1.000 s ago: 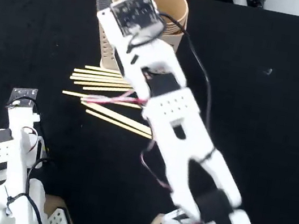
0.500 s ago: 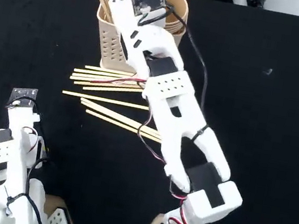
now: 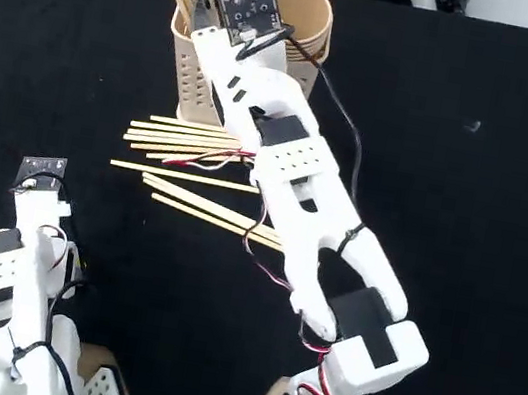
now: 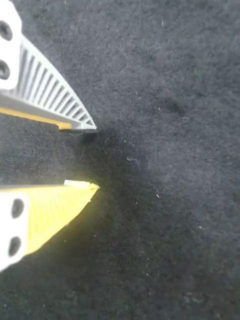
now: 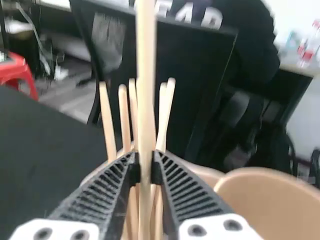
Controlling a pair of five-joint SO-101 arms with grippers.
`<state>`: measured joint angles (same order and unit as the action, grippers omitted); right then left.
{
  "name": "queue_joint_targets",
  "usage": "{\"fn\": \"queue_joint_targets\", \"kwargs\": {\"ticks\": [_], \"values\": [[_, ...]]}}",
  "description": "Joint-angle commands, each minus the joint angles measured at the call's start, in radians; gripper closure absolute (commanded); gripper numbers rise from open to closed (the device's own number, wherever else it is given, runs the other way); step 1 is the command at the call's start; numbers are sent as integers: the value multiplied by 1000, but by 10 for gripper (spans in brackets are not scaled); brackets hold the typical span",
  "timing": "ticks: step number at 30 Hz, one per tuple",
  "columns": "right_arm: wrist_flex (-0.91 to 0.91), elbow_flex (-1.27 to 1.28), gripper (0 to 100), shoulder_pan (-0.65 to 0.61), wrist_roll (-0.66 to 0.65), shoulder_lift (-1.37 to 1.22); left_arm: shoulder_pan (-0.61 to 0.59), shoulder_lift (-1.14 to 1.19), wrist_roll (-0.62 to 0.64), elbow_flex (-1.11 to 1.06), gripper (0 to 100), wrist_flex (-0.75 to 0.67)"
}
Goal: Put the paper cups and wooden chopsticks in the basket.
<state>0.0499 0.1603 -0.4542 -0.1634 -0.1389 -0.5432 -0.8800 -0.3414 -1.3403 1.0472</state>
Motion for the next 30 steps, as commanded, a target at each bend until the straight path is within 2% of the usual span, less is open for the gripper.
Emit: {"fn": "queue_joint_targets", "kwargs": {"ticks": [1,9,16,24,27,30], "values": [[120,-82,867,-2,11,5,13,-12,5,4,827,-12],[169,-163,886,-2,11,30,13,-12,5,4,827,-12],[321,-196,886,-2,6,197,13,-12,5,4,827,-14],[899,-191,885,-57,3,406,13,-12,5,4,827,-14],[1051,-173,885,-78,2,404,13,-12,5,5,827,-14],[1134,-94,885,-109,-83,406,13,-12,5,5,827,-14]]}}
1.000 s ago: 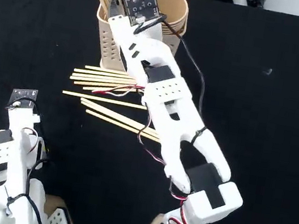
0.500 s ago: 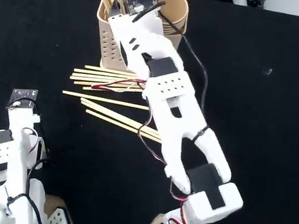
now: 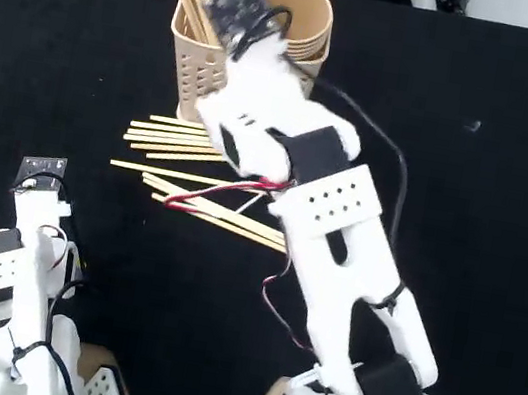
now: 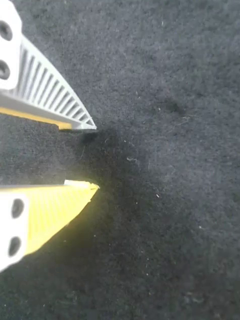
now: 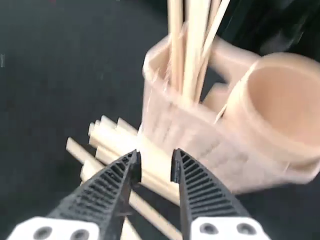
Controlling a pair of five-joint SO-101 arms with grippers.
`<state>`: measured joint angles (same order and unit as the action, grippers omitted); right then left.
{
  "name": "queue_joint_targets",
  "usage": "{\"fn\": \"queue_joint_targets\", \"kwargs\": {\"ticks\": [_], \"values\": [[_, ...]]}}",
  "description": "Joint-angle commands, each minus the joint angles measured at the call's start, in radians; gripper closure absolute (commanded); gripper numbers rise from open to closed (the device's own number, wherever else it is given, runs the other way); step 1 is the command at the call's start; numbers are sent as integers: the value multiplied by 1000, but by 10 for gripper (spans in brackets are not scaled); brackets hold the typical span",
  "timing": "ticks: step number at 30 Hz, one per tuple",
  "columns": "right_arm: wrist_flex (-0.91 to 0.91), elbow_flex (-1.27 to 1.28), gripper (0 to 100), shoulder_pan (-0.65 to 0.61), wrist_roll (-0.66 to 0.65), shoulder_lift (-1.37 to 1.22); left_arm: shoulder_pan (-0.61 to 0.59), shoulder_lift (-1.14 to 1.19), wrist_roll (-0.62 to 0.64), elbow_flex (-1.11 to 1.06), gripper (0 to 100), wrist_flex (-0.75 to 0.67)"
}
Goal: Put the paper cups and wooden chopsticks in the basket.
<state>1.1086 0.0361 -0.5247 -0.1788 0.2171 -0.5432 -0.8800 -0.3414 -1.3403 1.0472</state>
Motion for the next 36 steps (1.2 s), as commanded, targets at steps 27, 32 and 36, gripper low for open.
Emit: {"fn": "queue_joint_targets", "kwargs": {"ticks": [27,32,36], "values": [[-87,275,800,-25,-451,-470,13,-12,5,4,827,-14],[-89,266,935,-25,-451,-499,13,-12,5,4,827,-14],[-87,265,978,-14,-430,-499,13,-12,5,4,827,-14]]}}
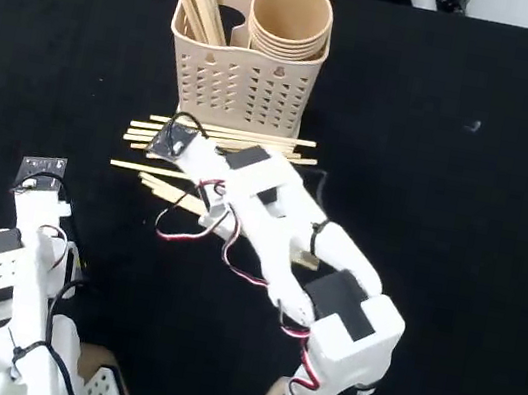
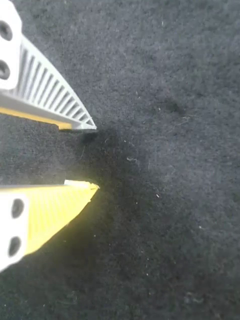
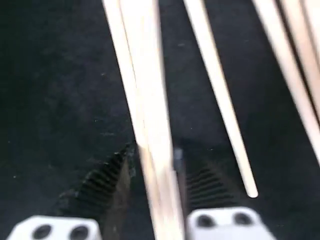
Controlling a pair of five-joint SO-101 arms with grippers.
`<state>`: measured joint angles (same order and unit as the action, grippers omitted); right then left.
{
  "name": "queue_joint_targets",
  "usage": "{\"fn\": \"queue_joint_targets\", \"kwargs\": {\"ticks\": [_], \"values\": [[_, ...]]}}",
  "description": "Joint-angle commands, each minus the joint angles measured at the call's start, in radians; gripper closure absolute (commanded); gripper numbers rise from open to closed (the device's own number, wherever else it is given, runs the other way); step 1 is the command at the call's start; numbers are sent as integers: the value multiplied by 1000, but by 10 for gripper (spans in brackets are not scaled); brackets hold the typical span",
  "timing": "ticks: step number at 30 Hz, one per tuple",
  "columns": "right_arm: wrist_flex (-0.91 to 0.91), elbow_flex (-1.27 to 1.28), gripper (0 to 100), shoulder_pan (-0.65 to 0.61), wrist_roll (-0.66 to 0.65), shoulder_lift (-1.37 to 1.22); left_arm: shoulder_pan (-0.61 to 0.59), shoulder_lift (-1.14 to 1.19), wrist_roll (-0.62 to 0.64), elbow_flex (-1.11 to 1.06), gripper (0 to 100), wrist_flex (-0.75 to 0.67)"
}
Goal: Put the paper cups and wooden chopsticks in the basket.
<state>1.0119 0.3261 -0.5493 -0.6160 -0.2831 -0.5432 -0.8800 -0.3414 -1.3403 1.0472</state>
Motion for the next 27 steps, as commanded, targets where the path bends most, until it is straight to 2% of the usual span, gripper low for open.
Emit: {"fn": "queue_joint_targets", "kwargs": {"ticks": [1,4,13,25,27], "values": [[9,-27,991,17,32,2,13,-12,5,4,827,-14],[28,-33,988,55,80,53,13,-12,5,4,827,-14],[130,44,988,87,84,351,13,-12,5,4,827,-14],[51,165,988,87,95,699,13,-12,5,4,827,-14],[12,165,988,87,141,733,13,-12,5,4,827,-14]]}}
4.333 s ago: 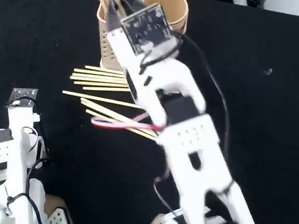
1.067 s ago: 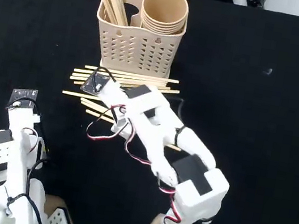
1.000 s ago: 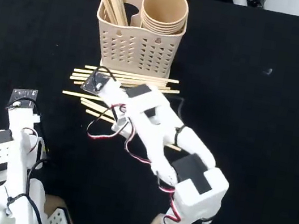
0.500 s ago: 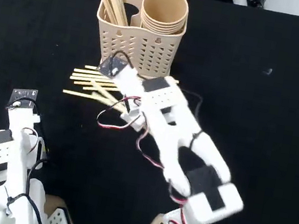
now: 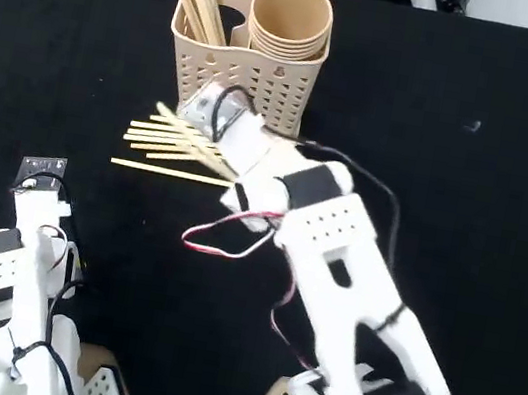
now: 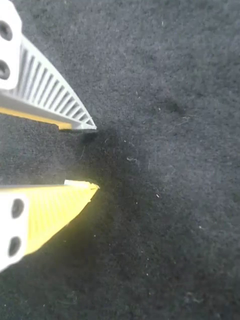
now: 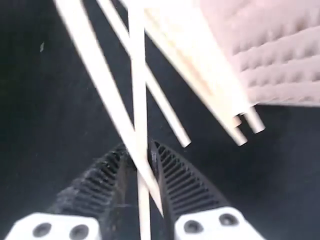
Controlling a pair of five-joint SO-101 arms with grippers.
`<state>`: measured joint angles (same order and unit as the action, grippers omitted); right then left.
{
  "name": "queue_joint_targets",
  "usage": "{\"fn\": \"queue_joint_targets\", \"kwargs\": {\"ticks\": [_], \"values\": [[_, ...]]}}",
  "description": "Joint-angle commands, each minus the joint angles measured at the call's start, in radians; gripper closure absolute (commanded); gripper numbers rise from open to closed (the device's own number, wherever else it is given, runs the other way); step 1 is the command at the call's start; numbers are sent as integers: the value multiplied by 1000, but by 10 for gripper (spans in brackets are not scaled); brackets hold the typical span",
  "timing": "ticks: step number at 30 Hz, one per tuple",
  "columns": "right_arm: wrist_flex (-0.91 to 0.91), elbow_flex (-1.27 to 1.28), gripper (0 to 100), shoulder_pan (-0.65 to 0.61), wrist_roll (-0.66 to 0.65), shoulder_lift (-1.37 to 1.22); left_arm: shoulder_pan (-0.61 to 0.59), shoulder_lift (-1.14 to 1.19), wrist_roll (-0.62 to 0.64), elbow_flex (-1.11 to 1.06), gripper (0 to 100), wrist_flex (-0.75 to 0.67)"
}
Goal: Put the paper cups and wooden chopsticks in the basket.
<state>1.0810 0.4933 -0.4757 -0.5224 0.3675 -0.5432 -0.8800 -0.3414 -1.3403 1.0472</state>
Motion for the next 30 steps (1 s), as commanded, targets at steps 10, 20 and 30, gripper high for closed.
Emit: {"fn": "queue_joint_targets", "kwargs": {"ticks": [10,20,30], "values": [[-249,-7,988,14,221,101,13,-12,5,4,827,-14],[-315,-163,988,-54,221,102,13,-12,5,4,827,-14],[-318,-325,988,-118,221,99,13,-12,5,4,827,-14]]}}
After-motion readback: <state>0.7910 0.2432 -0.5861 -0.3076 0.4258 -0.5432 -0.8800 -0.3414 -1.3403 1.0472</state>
